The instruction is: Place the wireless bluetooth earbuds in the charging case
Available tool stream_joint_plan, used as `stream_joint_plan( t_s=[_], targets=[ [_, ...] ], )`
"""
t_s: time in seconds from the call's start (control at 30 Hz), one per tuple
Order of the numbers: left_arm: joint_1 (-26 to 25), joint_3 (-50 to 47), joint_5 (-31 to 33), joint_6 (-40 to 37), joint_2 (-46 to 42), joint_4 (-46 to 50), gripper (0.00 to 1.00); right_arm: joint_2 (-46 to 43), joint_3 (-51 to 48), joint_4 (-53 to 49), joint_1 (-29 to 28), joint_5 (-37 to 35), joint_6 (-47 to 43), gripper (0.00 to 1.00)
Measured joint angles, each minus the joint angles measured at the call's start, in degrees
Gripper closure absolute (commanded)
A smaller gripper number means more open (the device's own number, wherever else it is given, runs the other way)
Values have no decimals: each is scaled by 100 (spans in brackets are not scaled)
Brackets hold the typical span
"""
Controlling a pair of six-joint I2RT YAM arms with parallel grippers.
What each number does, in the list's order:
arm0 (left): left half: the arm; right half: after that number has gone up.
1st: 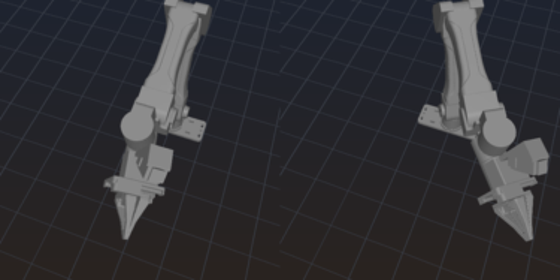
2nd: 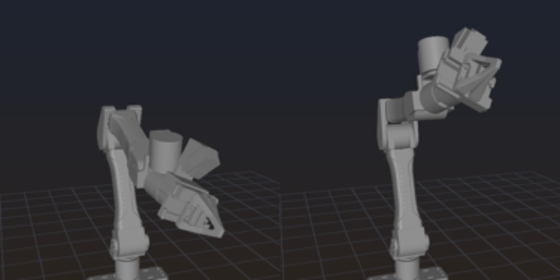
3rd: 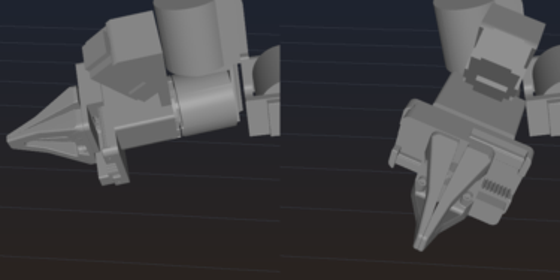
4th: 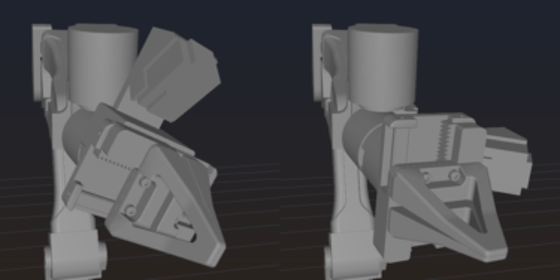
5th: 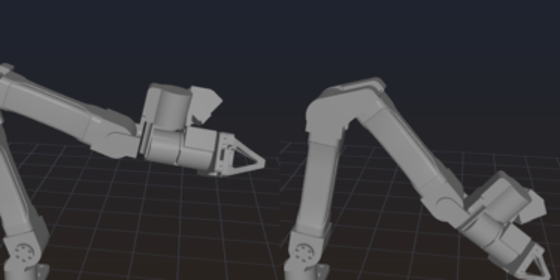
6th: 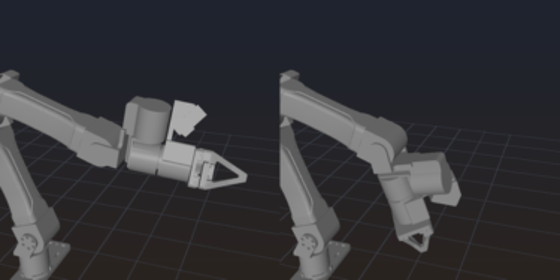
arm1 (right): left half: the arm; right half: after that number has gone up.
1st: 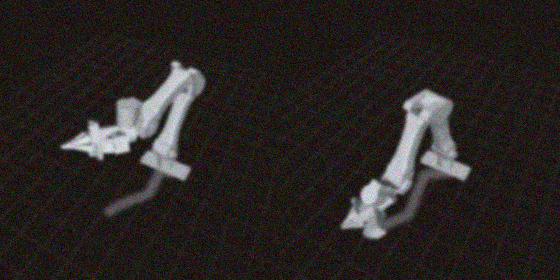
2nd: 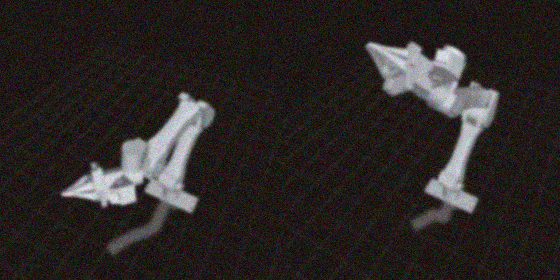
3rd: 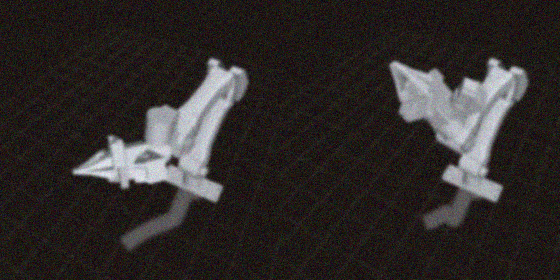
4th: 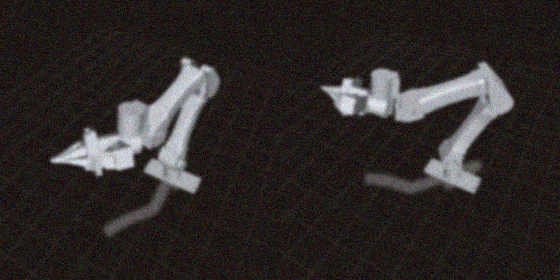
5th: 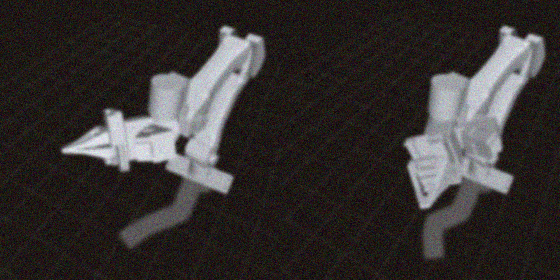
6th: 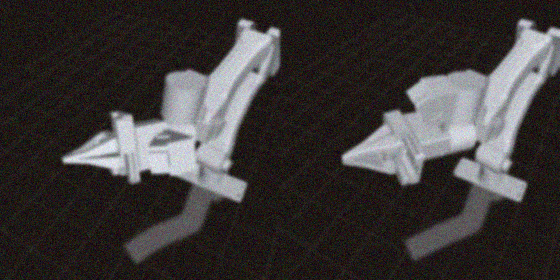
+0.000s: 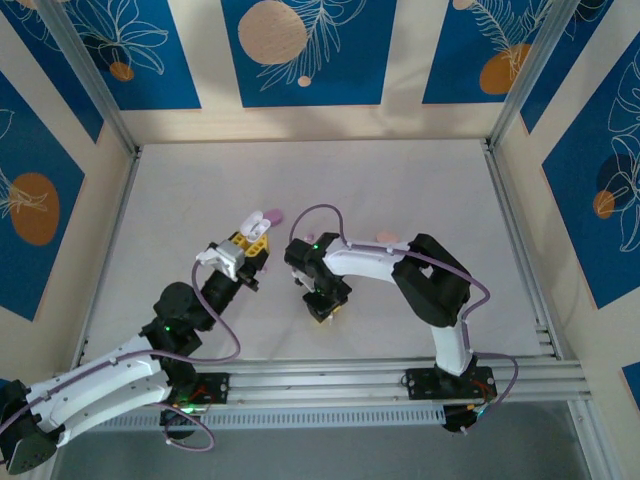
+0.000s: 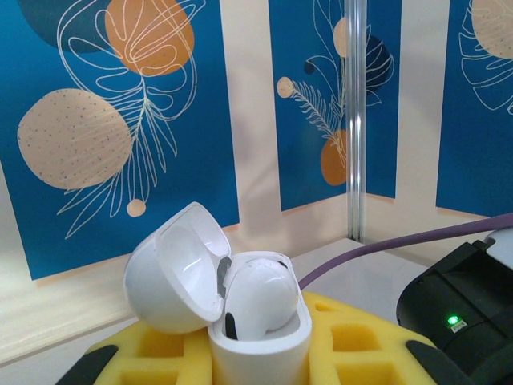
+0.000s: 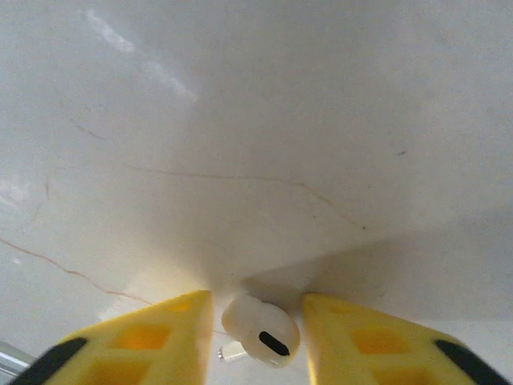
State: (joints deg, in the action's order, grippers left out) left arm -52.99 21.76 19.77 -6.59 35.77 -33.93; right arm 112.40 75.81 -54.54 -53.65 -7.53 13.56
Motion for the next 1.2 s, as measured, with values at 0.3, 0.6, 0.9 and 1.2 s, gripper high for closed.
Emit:
stream_joint_plan(
  t_s=[0.3, 0.6, 0.9, 1.2],
  targets=[
    [0, 0, 0, -2, -11, 24, 86, 13, 254, -424, 162, -234, 1547, 49],
    [-2, -4, 0, -2, -9, 20, 86, -98, 164, -190, 138, 111, 3366, 50],
    [-2, -20, 0, -2, -9, 17, 86, -96, 164, -190, 116, 90, 3884, 54],
    [0, -57, 0, 0, -7, 15, 86, -68, 87, -175, 72, 92, 3950, 58]
  ],
)
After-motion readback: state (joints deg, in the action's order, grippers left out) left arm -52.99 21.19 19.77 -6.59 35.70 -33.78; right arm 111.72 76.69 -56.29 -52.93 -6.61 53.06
